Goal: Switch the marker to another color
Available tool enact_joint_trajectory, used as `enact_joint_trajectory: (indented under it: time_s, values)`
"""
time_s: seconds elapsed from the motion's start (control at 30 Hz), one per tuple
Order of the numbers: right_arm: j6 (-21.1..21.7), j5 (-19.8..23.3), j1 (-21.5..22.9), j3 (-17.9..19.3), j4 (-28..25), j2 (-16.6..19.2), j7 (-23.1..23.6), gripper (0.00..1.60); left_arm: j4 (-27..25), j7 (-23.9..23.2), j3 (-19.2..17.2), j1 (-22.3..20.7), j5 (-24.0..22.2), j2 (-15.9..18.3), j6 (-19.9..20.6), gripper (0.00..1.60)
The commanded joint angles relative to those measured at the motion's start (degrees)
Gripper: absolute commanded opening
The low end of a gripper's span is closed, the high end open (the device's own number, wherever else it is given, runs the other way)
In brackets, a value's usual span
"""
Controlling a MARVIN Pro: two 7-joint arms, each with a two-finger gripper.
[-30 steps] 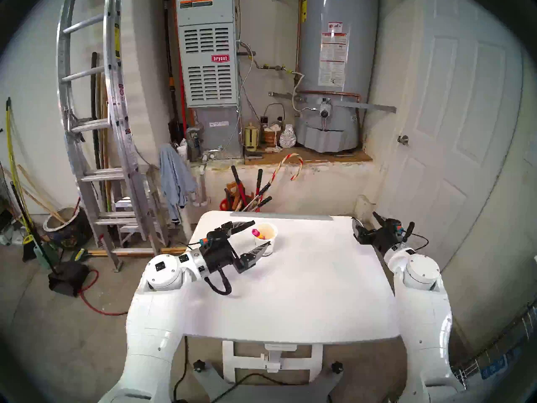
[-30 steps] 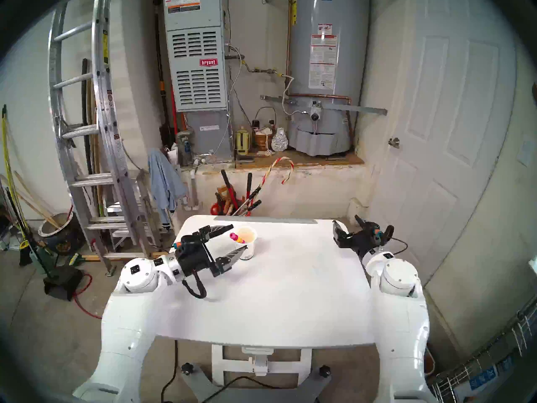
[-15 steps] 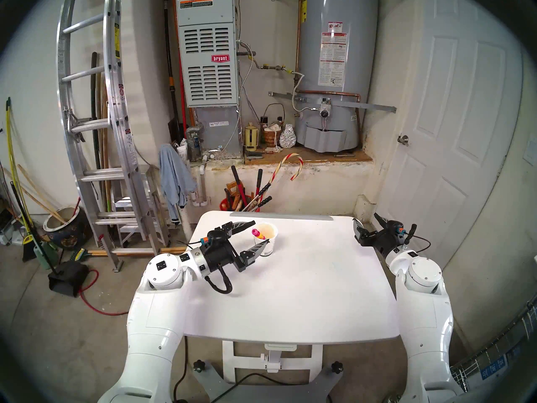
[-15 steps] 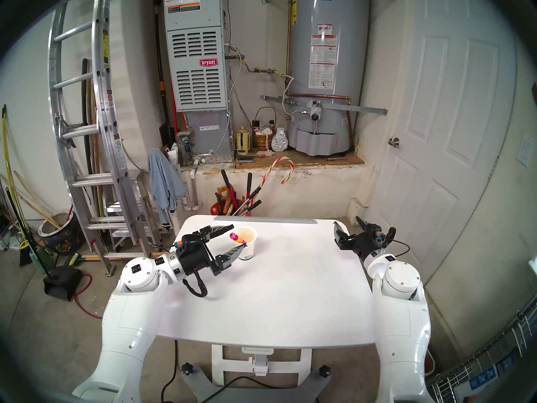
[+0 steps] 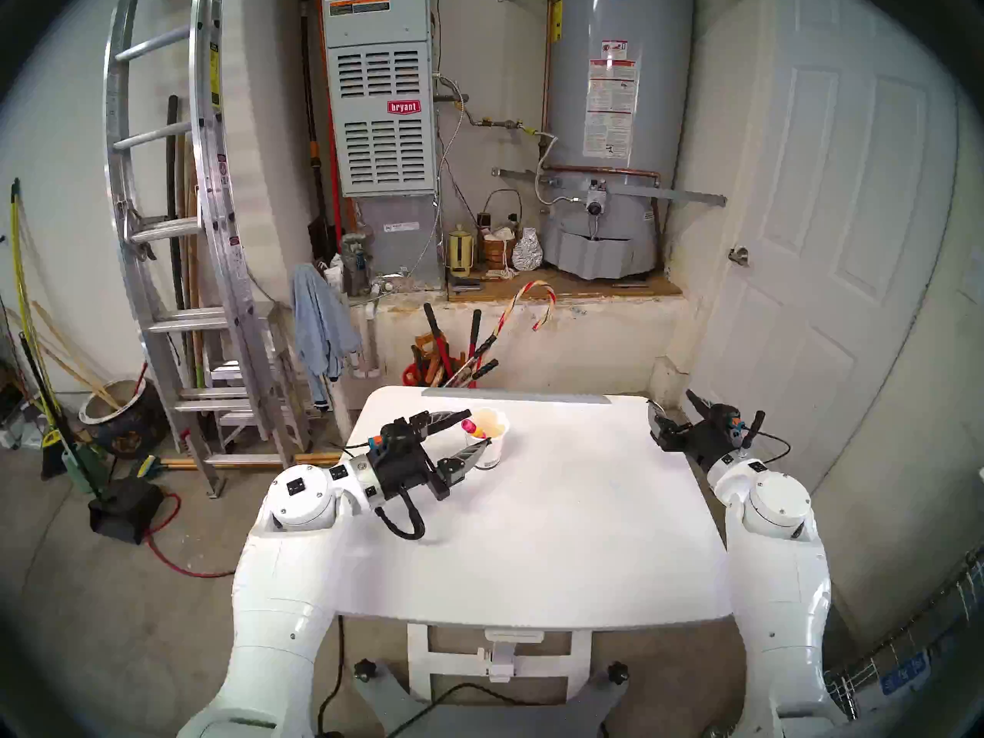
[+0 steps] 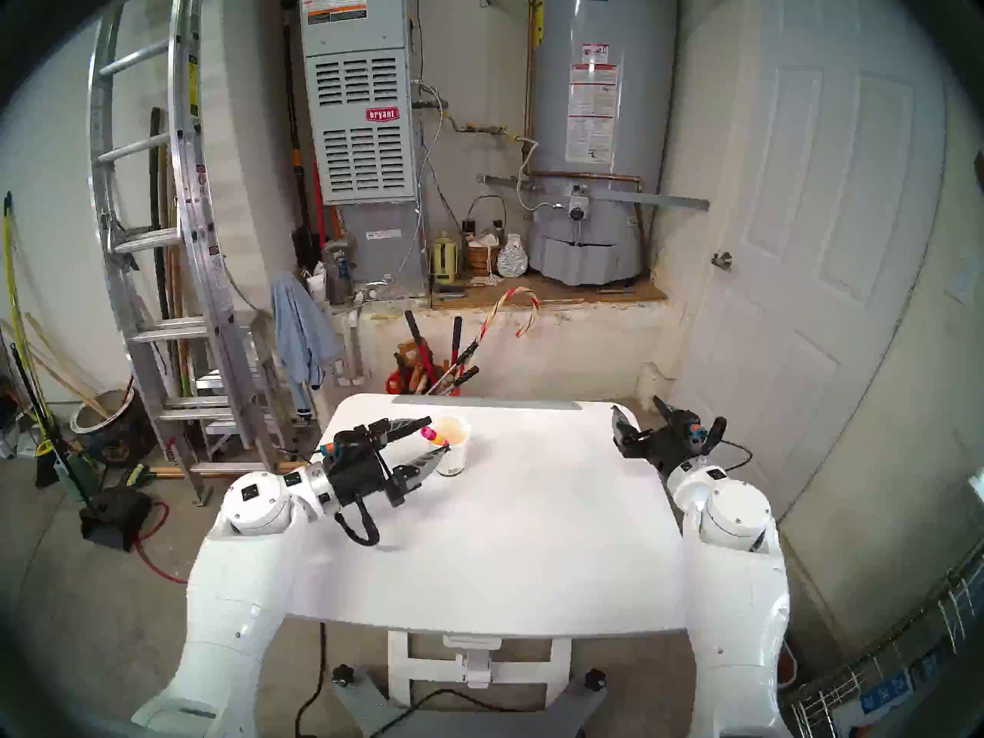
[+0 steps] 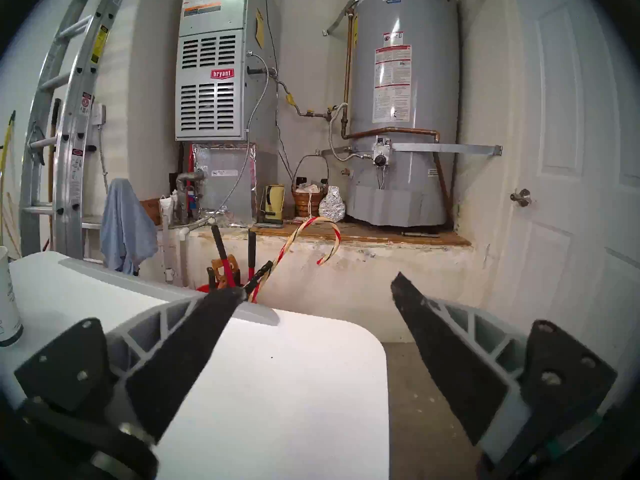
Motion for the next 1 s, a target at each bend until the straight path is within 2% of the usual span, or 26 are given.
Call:
enact_joint_trajectory:
  time_s: [0.0,0.37,0.5,0.53,0.57,0.83,0.97]
  values:
    - [-0.42,0.17,0.44,0.02,-1.24,-0.08,0.01,1.6,-0.32,0.12,-0.17,-0.6,-0.18,-0.03,0.12,1.07]
    - [-0.29,0.07,0.21,0.37,-1.48,-0.21,0.28,1.6,0.72,0.32,0.01,-1.38,0.04,-0.15,-0.19,1.0]
    - [-0.29,0.03,0.26,0.43,-1.4,-0.21,0.42,1.6,1.18,0.41,0.08,-1.82,-0.08,-0.27,-0.26,0.9]
    - [-0.3,0.02,0.28,0.46,-1.37,-0.21,0.44,1.6,1.24,0.44,0.11,-1.89,-0.1,-0.29,-0.27,0.77]
    - [-0.33,-0.01,0.3,0.49,-1.33,-0.22,0.45,1.6,1.29,0.46,0.12,-1.95,-0.19,-0.33,-0.3,0.75]
    - [-0.27,-0.08,0.24,0.78,-1.24,-0.15,0.68,1.6,1.51,0.53,0.13,-2.17,-0.46,-0.48,-0.18,0.8]
    - [-0.11,-0.16,0.19,0.79,-1.5,-0.26,0.74,1.6,1.8,0.5,0.2,-2.37,-0.48,-0.5,-0.1,0.75]
